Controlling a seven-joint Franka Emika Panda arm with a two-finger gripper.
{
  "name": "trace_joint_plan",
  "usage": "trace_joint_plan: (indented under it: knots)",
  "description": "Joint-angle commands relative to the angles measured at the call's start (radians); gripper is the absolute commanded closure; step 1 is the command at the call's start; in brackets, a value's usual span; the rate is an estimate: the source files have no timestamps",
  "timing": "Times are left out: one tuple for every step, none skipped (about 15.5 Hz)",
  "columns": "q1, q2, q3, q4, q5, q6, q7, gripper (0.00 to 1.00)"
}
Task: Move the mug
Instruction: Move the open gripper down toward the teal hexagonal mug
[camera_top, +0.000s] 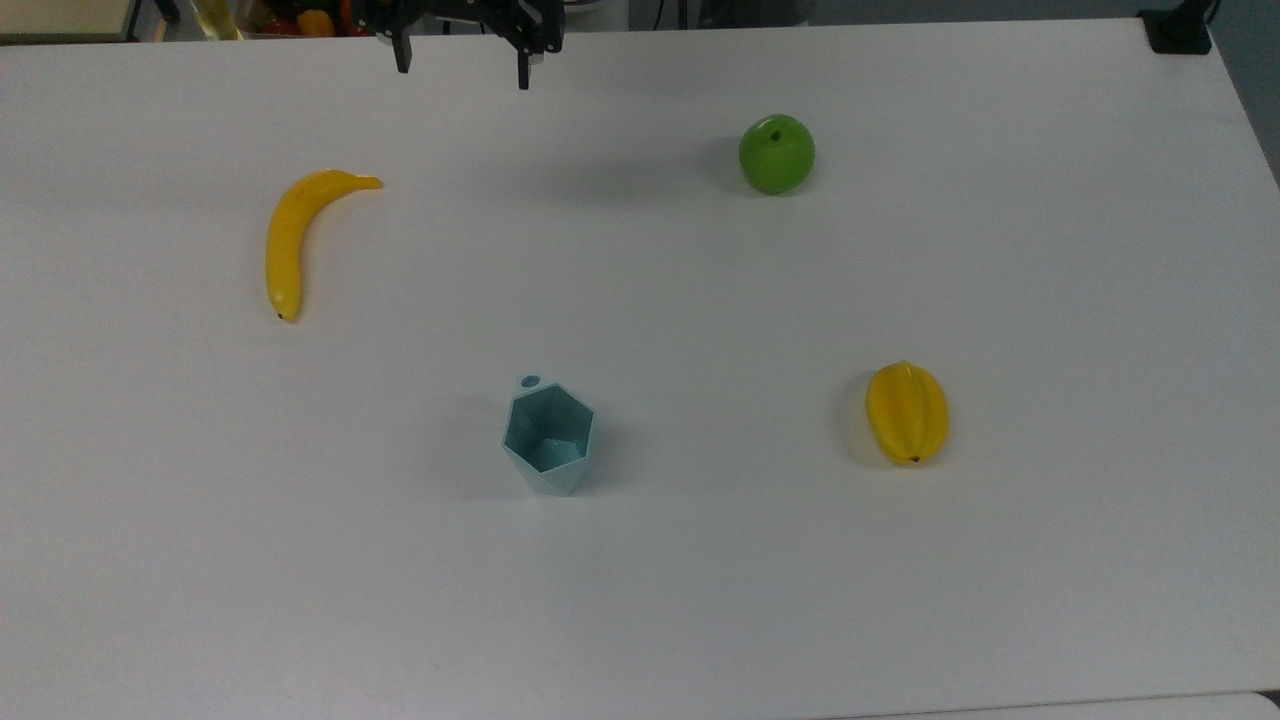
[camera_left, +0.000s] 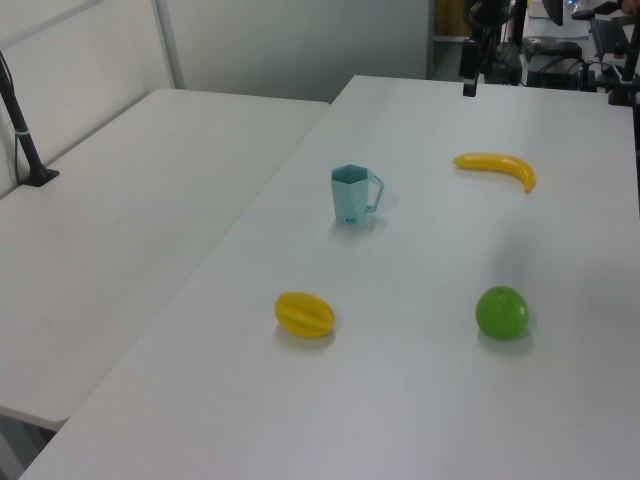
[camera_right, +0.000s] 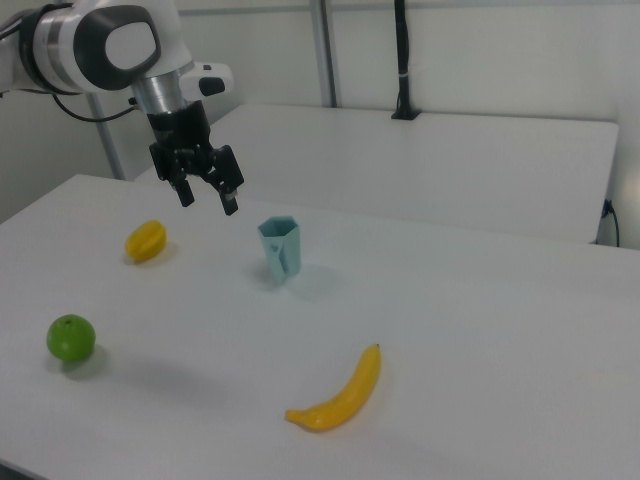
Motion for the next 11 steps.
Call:
trace_joint_plan:
  knots:
    - [0.015, -0.003, -0.007, -0.024, -0.002, -0.011, 0.015, 0.00]
    - [0.014, -0.002, -0.007, -0.024, 0.000, -0.011, 0.016, 0.00]
    - [0.015, -0.002, -0.007, -0.024, 0.000, -0.011, 0.015, 0.00]
    - [0.012, -0.002, -0.007, -0.026, 0.000, -0.010, 0.015, 0.00]
    - [0.012, 0.001, -0.007, -0.026, 0.000, -0.002, 0.015, 0.00]
    - [0.011, 0.011, -0.007, -0.024, 0.000, 0.004, 0.006, 0.00]
    - [0.009, 0.022, -0.007, -0.018, 0.001, 0.024, -0.005, 0.00]
    - [0.008, 0.031, -0.007, -0.018, 0.001, 0.070, -0.029, 0.00]
    - [0.008, 0.047, -0.007, -0.018, 0.004, 0.113, -0.063, 0.00]
    - [0.008, 0.076, -0.007, -0.015, 0.006, 0.166, -0.109, 0.00]
    - [0.008, 0.097, -0.007, -0.013, 0.006, 0.209, -0.128, 0.00]
